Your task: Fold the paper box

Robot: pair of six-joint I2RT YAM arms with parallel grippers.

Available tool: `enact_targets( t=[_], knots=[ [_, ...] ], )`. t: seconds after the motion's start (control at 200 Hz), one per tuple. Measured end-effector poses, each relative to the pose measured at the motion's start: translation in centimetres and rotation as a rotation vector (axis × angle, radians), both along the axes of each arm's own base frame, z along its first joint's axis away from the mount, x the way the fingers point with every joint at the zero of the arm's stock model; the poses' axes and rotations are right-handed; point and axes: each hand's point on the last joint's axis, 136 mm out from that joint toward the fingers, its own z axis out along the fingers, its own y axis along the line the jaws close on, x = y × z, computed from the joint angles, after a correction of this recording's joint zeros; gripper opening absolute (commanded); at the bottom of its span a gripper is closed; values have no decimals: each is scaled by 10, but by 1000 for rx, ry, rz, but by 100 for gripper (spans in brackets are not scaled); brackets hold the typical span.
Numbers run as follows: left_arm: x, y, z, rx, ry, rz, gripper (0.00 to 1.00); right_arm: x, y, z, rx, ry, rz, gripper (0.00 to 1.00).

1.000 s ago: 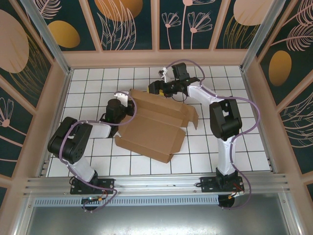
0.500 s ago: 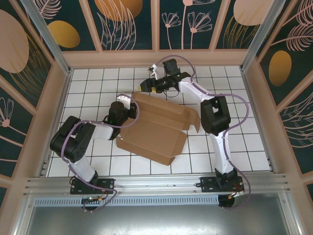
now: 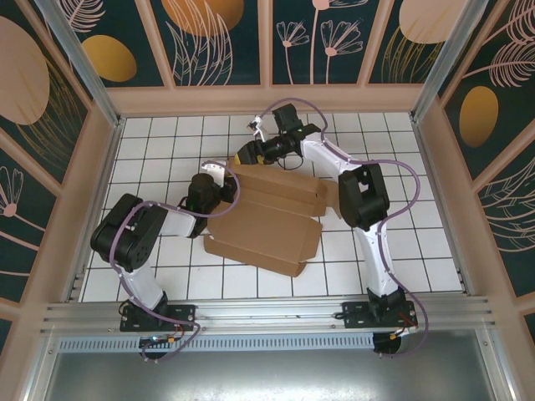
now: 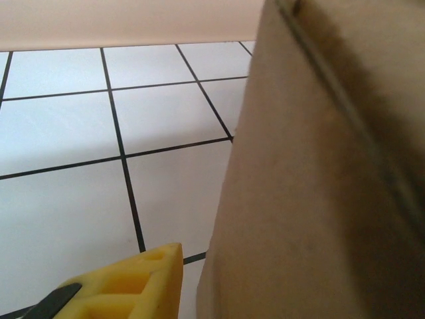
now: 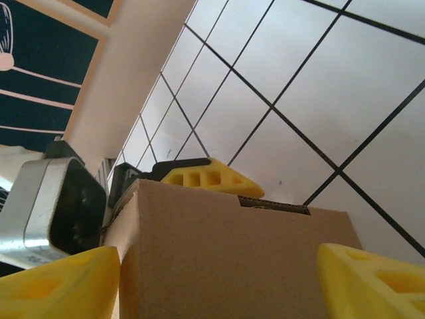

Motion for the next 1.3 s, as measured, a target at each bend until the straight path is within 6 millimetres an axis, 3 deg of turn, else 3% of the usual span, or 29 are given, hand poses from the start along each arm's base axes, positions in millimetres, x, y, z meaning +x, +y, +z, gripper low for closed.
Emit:
enact_targets(
  t=[0.19,0.455,0.636,0.901,0.961,1.021,1.161,1.301],
  knots=[
    [3,0,0,-6,-21,8,26,-1,-1,0,17,14,13,75],
    [8,-4,-3,-24,-43,4,33,1,-4,1,35,30,14,75],
    [6,-10,-4,-28,-45,-20,0,2,-6,0,45,47,8,75],
    [6,-10,-4,-13,-52,-25,0,4,-7,0,48,52,2,75],
    [6,-10,-4,-13,-52,-25,23,4,-7,0,48,52,2,75],
    [5,-9,-4,-14,-47,-24,32,4,-7,0,48,52,1,75],
    [-2,-2,-13,-22,-8,0,45,7,-10,0,48,52,-6,75],
    [-11,4,-24,-21,29,13,45,8,-11,0,48,52,-9,75]
  ],
)
